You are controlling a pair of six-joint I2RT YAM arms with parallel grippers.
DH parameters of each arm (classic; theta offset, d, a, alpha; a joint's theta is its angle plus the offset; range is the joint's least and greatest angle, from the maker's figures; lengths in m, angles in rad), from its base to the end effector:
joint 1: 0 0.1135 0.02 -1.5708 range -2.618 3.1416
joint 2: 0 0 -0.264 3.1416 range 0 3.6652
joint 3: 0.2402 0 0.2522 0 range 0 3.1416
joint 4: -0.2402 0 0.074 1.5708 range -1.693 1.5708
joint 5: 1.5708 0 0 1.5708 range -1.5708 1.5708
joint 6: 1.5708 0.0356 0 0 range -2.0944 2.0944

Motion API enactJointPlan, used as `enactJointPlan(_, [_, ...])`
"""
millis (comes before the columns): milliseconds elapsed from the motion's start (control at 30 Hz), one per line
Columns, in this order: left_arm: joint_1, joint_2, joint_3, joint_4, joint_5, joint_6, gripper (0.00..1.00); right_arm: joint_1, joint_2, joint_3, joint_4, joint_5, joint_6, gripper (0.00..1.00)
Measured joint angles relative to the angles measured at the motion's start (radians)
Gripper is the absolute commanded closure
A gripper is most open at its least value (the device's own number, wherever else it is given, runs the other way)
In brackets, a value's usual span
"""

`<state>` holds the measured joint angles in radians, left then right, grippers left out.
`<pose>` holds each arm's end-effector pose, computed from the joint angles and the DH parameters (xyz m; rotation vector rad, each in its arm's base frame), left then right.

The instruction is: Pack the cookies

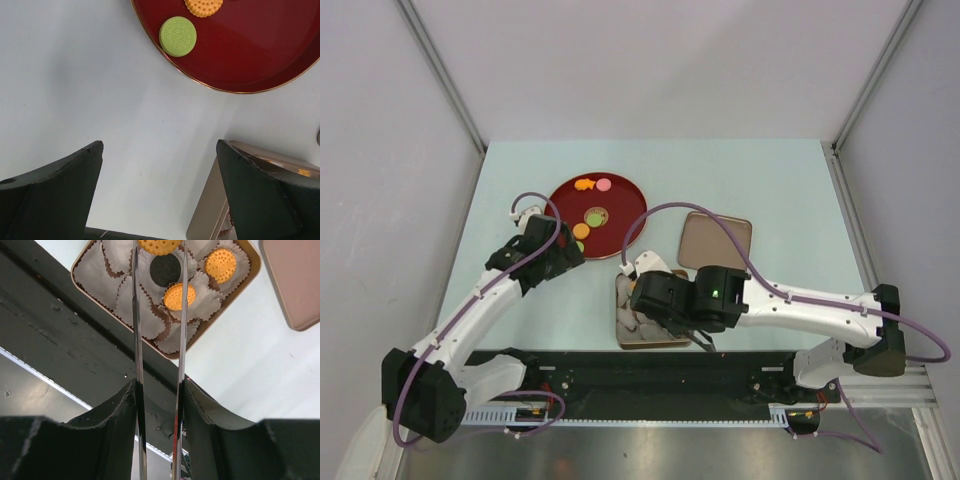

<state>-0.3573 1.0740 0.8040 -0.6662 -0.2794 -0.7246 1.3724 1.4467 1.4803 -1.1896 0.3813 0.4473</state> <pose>0.2006 -0.0644 0.2509 -0.5603 2.3951 -0.1193 0.0668 0.2653 0.3457 -1.0611 2.3636 0.1233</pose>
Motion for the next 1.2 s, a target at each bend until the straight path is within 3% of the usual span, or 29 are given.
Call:
enactJointPlan(800, [0.000,0.006,-0.007,0.010,0.022,0.000,0.00,0.091,0.055,-0.067,0.093,-0.049,0.036,0.73])
enactJointPlan(1200, [0.000,0.006,-0.007,0.014,0.024,0.000,0.00,-0.105,0.066,-0.071,0.172,-0.049,-0.052,0.73])
